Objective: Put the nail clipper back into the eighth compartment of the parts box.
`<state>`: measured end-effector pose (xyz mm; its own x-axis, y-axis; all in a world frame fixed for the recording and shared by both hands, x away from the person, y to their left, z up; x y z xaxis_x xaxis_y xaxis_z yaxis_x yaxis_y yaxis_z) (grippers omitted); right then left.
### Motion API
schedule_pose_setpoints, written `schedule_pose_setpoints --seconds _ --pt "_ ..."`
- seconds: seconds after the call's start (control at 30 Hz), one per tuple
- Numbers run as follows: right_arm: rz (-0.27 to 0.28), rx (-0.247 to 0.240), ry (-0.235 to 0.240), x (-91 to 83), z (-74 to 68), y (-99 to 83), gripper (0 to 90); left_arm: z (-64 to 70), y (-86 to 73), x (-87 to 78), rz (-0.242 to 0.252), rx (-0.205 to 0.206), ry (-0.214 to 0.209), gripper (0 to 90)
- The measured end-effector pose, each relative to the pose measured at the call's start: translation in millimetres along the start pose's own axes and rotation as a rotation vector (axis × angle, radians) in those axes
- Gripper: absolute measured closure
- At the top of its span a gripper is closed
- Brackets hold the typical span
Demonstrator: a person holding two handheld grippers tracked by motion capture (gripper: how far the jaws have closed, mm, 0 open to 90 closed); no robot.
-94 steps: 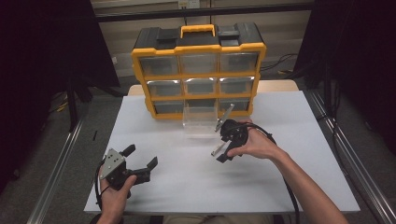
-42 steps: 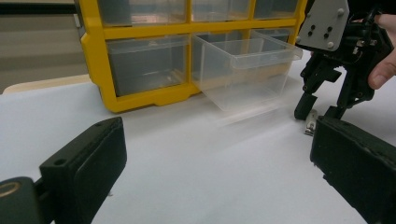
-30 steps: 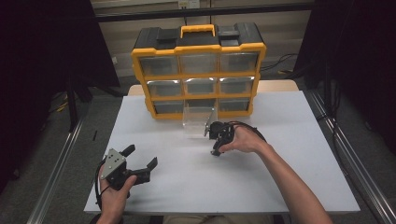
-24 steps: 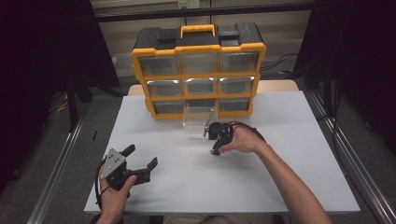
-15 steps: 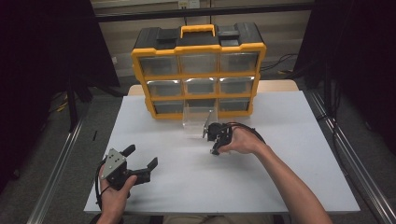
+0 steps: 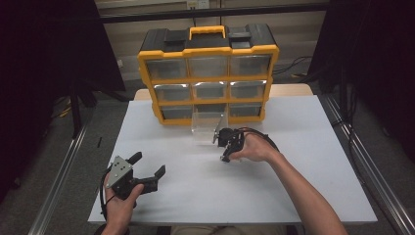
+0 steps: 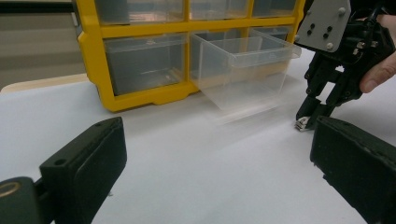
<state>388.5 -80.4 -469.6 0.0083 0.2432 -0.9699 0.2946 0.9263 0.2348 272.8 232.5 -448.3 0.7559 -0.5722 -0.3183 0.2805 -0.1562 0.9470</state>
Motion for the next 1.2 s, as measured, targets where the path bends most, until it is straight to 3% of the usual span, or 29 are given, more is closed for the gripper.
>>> schedule_pose_setpoints --seconds 0.27,0.43,0.57,0.73,0.77,0.87,1.2 --pt "0.059 0.025 -0.010 -13.3 -3.2 -2.6 78.1 -0.3 0.0 -0.2 0.004 -0.004 -0.004 3.8" --pt "0.105 0.016 -0.026 -20.2 -5.3 -6.0 78.1 0.1 0.1 -0.2 0.006 -0.004 -0.003 3.8" --pt "0.141 0.050 -0.031 -24.4 -6.2 -10.4 78.1 -0.3 0.0 -0.5 0.002 -0.004 -0.002 3.8" --pt "0.215 0.052 -0.036 -26.9 -3.9 -16.3 78.1 -0.7 -0.2 -0.2 0.000 -0.004 0.000 3.8" --pt "0.215 0.078 -0.036 -28.0 -5.3 -17.8 78.1 -0.7 -0.3 -0.4 -0.002 -0.004 0.002 3.8" --pt "0.271 0.062 -0.055 -29.5 -3.9 -22.0 78.1 -0.4 -0.2 -0.3 0.002 -0.007 0.002 3.8" --pt "0.398 0.102 -0.098 -36.0 -5.0 -31.9 78.1 -0.8 -0.3 -0.5 0.001 -0.003 -0.002 3.8"
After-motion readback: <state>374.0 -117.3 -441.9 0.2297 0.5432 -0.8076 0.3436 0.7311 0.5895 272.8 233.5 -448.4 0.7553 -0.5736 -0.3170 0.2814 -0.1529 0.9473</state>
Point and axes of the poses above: each handheld gripper's, and its own axes: x roughly forward along the jaws, y roughly out of its top, z roughly to its right, the point moved 2 cm from there along x, roughly forward along the jaws, and after that the axes turned 3 degrees about -z, right-handed, at the moved point
